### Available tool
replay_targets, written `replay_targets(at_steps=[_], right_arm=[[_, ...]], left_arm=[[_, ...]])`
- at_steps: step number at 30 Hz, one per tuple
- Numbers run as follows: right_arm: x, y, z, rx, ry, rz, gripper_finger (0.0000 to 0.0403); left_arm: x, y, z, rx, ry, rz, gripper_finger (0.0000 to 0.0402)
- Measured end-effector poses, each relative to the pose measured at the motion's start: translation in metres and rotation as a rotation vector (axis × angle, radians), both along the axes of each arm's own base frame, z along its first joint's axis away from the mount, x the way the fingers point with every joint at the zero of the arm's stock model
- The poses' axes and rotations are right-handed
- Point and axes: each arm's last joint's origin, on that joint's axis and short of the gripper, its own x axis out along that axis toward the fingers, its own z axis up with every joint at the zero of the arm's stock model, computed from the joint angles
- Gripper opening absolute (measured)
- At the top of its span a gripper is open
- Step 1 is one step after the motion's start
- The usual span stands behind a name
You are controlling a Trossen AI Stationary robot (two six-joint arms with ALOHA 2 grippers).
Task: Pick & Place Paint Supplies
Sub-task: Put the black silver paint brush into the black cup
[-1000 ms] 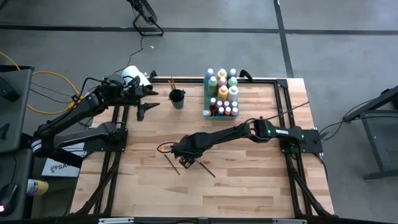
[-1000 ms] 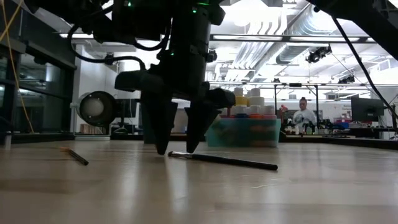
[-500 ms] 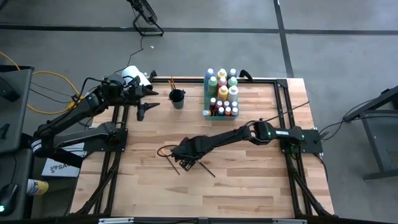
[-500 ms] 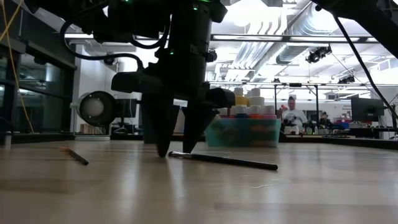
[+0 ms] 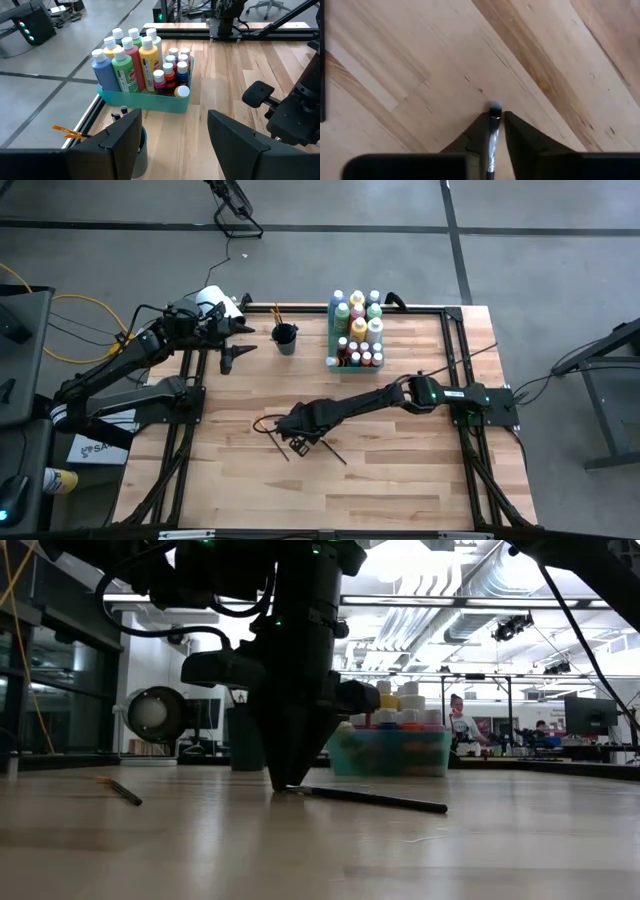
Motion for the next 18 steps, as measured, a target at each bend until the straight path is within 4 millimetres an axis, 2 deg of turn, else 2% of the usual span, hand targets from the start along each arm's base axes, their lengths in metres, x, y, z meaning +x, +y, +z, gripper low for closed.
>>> replay_targets(at_steps=[4,10,18], right_arm=[[0.0,0.001,0.0,0.026,0.002,-0.021,0.0014],[0.001,0.006,0.004,0.109,-0.009,-0.059,0.0005],[-0.002,0.0,0.028,0.017,-0.078,-0.137,0.0002]], left_arm=[[0.0,0.0,0.0,0.0,0.0,0.0,0.0223],[0.0,0.0,0.0,-0.001,0.0,0.0,0.0222],[0.0,-0.001,0.0,-0.007,-0.007,-0.028,0.0222]])
